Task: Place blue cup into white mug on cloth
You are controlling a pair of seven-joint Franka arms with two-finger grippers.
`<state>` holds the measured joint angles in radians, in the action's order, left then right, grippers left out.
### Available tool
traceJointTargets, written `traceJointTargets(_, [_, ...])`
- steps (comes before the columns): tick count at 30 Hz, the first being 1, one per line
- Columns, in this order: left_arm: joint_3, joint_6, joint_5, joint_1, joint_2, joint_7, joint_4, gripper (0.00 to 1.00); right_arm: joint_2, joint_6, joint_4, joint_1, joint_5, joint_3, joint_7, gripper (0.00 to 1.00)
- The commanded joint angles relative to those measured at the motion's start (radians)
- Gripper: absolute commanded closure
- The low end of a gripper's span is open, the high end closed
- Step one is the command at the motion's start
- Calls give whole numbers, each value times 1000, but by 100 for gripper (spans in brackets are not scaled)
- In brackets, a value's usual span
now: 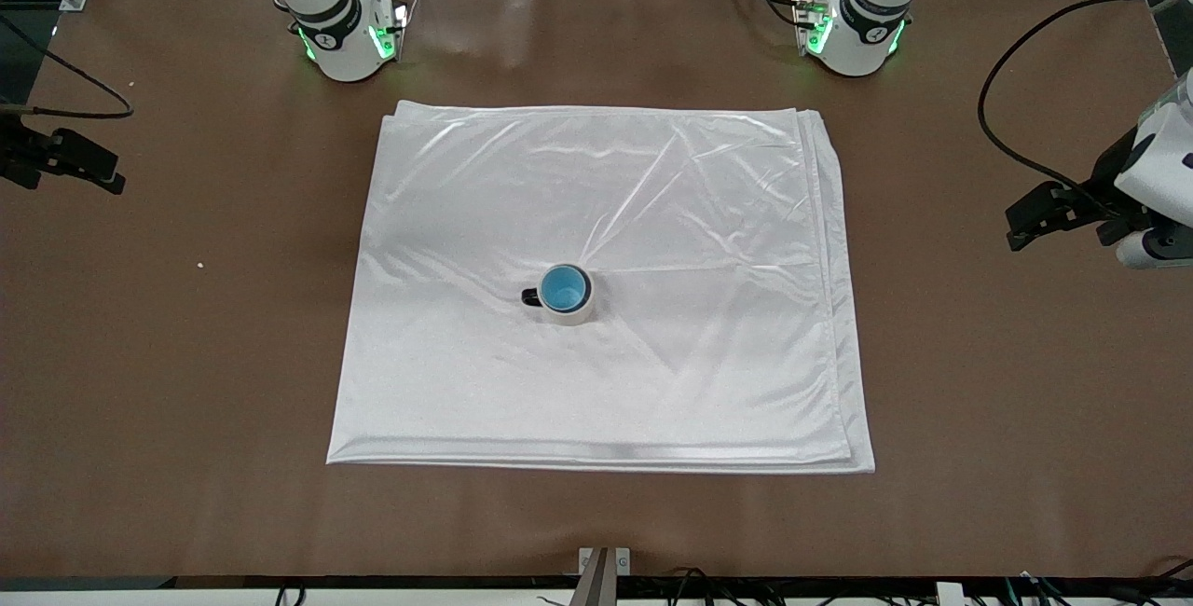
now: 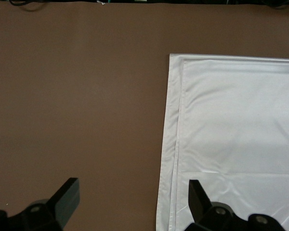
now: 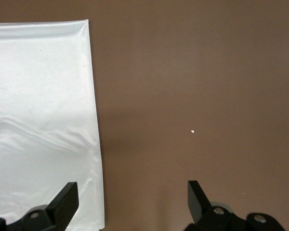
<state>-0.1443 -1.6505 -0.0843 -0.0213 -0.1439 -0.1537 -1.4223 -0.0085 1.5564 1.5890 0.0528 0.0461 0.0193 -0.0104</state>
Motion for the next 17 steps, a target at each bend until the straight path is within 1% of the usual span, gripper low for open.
traceJointTargets(1, [11,5,21,0,27,28,-29,0,-16,1,8,2,-19,1,15,0])
traceJointTargets(17, [34,5,14,-2,1,28,-30,0,-16,1,8,1,-20,-1,15,0])
